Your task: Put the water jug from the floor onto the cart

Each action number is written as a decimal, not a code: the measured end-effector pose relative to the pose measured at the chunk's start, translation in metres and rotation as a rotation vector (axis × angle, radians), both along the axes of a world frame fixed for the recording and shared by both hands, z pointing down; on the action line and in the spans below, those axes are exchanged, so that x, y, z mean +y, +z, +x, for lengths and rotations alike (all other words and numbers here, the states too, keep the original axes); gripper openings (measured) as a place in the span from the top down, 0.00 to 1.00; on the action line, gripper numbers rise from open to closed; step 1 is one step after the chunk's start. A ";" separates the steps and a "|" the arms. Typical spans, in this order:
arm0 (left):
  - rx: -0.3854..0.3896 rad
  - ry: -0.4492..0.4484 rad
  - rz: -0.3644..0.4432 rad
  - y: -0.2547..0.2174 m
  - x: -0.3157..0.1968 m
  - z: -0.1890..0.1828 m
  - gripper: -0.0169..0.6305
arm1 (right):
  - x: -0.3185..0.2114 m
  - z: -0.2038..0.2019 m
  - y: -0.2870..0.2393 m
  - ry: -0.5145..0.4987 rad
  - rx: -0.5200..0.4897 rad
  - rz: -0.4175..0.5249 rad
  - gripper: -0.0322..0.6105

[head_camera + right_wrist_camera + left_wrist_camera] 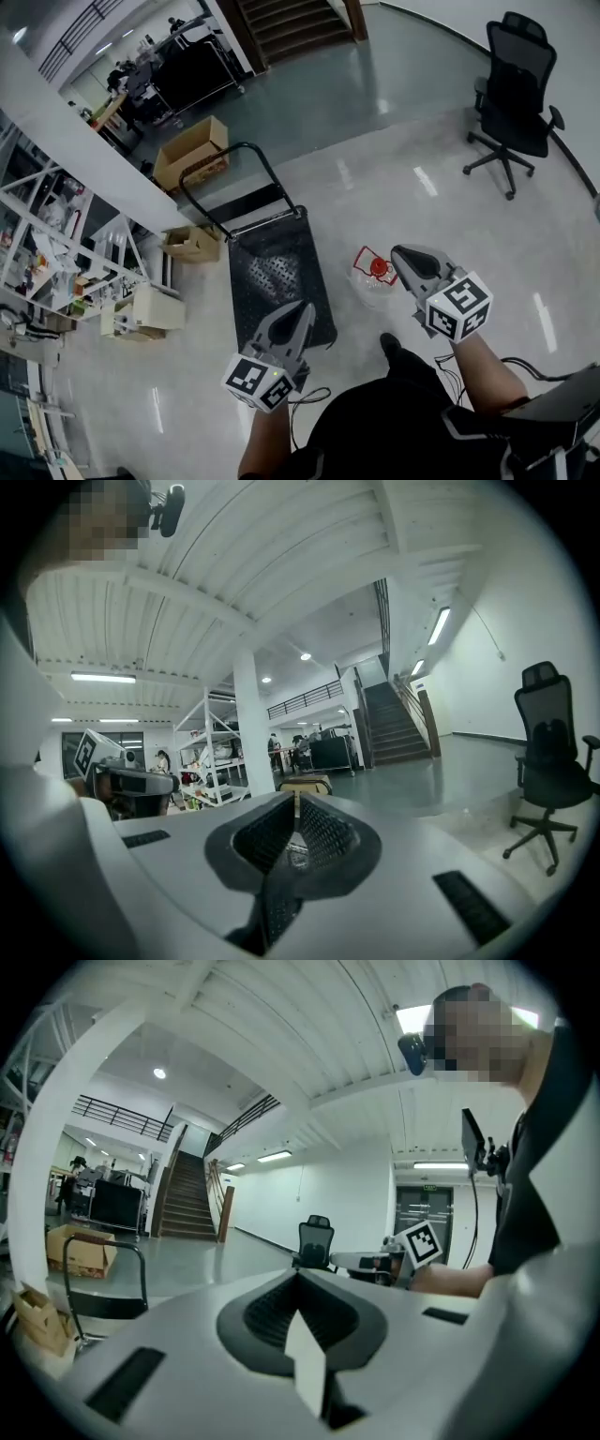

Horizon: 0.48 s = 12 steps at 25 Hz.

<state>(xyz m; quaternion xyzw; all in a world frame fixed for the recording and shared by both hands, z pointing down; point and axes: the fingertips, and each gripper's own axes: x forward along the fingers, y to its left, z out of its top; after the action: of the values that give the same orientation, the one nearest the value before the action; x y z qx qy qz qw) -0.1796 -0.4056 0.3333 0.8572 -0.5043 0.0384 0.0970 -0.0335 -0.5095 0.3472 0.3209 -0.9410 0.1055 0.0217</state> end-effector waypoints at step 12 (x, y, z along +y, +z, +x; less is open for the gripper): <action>-0.009 -0.022 -0.081 0.027 -0.140 0.009 0.98 | -0.156 0.007 0.038 -0.013 -0.007 -0.081 0.93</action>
<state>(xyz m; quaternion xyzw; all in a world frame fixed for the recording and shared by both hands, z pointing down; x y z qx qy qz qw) -0.1708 -0.5460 0.3602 0.8469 -0.5120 0.0618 0.1299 -0.0262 -0.6659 0.3849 0.3133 -0.9380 0.1447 0.0319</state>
